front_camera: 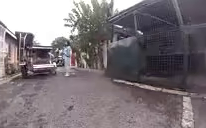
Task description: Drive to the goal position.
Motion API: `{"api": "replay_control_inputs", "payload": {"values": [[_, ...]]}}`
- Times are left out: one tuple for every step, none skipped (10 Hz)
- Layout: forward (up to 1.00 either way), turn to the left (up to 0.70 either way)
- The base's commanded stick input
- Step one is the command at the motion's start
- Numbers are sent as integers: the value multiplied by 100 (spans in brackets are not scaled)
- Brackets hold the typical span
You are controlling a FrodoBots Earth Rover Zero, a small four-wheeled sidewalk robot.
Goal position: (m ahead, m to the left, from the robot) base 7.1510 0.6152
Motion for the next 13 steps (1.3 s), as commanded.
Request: {"api": "replay_control_inputs", "payload": {"values": [[70, 8], [70, 20], [70, 32], [70, 34], [70, 34], [70, 34], [70, 28], [70, 17], [70, 0], [70, 0], [70, 0], [70, -8], [70, -29]]}}
